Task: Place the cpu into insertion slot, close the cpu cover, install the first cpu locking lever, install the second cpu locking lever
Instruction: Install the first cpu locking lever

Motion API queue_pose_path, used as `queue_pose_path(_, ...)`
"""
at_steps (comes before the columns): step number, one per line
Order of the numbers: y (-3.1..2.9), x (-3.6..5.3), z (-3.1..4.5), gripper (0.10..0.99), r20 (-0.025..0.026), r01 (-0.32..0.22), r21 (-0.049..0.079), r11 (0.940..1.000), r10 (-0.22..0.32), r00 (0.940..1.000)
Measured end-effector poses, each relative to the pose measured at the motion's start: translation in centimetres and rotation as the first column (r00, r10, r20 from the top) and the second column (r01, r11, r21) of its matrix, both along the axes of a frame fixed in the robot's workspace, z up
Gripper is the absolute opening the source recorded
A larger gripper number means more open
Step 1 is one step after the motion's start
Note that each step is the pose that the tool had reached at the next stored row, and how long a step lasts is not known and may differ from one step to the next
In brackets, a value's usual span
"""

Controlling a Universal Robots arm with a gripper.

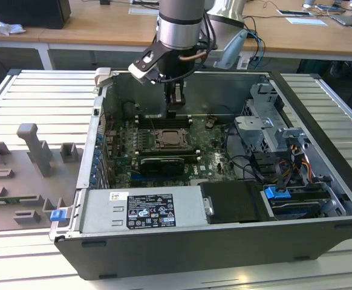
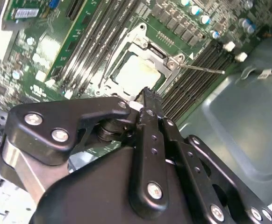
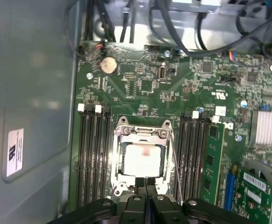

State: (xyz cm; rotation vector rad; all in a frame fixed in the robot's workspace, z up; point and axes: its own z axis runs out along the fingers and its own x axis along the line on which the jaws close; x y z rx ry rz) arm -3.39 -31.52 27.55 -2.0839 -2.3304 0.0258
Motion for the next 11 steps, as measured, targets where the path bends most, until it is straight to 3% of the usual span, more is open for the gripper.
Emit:
queue_pose_path(2,0.0,0.0,-0.01,0.106,0.0,-0.043,0.0,0.9991,0.043,0.9991)
queue_pose_path(5,0.0,0.0,-0.04,0.106,0.0,-0.14,0.0,0.9902,0.14,0.9902)
queue_pose_path(11,0.0,-0.01,-0.04,0.106,0.0,-0.212,0.0,0.9772,0.212,0.9772)
